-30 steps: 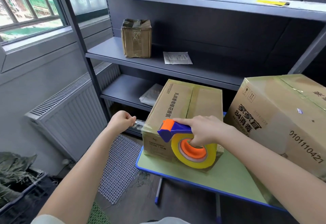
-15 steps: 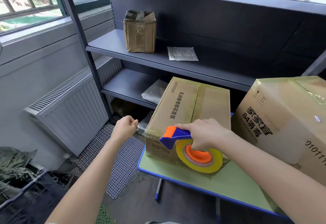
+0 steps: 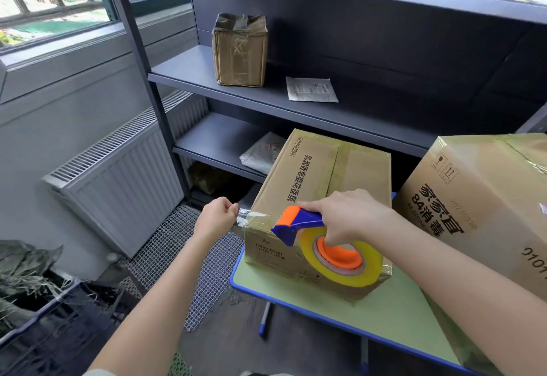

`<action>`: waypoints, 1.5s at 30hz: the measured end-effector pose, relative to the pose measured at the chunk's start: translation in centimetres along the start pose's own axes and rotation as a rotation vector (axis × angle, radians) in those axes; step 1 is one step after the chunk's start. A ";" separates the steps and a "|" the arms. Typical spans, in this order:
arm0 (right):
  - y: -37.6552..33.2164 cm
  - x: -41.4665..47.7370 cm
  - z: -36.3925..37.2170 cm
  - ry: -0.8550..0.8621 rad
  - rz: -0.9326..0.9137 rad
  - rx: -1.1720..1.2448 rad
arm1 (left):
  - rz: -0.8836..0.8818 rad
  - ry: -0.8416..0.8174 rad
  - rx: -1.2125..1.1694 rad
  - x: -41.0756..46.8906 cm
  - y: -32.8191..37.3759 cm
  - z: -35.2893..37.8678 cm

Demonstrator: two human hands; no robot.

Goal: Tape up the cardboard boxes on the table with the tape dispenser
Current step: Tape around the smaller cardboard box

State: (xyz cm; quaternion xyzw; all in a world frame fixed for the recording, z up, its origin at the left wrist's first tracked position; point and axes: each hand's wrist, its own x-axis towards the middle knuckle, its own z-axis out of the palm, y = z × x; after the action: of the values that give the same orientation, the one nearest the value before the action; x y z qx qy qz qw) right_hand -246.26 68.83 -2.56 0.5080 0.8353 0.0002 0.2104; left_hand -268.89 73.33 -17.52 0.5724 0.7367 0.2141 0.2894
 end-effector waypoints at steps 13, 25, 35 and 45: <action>0.0 0.2 -0.2 -0.049 -0.018 -0.006 | -0.111 -0.255 -0.228 -0.4 -0.5 2.4; 0.4 0.7 0.1 -0.069 -0.081 -0.025 | -0.080 -0.211 -0.040 -0.7 0.3 1.4; 2.2 -0.5 0.5 0.015 -0.136 0.135 | 0.789 0.262 0.106 -6.4 0.7 3.2; 1.2 0.7 0.0 0.026 -0.157 0.134 | 0.832 0.254 0.472 -4.3 -0.3 4.8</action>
State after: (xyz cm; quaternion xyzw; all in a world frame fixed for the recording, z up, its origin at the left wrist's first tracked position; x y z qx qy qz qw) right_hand -245.53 70.05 -2.55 0.4540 0.8733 -0.0656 0.1644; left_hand -265.16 68.99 -20.52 0.8374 0.5036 0.2067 -0.0502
